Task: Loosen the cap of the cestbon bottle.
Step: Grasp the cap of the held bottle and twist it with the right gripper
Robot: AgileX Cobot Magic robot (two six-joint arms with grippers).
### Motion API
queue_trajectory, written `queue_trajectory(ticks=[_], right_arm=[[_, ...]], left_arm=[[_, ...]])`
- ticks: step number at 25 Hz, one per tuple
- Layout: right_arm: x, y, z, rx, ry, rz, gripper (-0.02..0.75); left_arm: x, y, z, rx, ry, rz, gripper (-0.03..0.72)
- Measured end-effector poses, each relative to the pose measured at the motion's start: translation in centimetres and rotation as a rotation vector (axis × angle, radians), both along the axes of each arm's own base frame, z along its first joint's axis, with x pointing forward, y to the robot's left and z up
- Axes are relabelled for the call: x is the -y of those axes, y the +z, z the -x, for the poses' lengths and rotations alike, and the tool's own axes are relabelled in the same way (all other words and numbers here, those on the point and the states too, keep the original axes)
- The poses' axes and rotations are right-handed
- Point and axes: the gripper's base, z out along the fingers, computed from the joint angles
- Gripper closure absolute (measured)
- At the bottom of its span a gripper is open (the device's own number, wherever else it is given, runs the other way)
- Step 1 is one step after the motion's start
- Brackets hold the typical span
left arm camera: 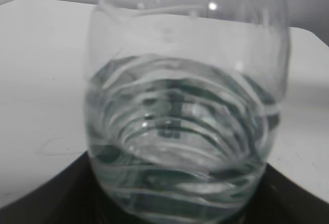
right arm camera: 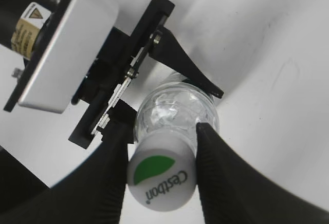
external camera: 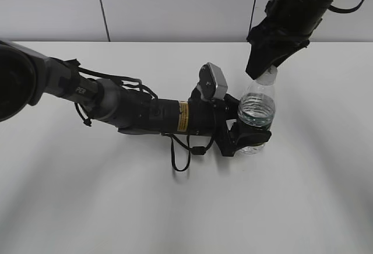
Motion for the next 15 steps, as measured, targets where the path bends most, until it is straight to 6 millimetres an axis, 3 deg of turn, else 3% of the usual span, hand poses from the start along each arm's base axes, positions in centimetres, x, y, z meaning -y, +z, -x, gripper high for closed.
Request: queue_trajectory(ticks=[10,15], right_arm=[[-0.09,0.03,0.04,0.090,0.287,0.013,0.430],[-0.10,0.03,0.05,0.093,0.299,0.012,0.430]], left_arm=[[0.00,0.00,0.01,0.001,-0.002,-0.001,0.167],[0.00,-0.01,0.01,0.002,-0.003,-0.001,0.168]])
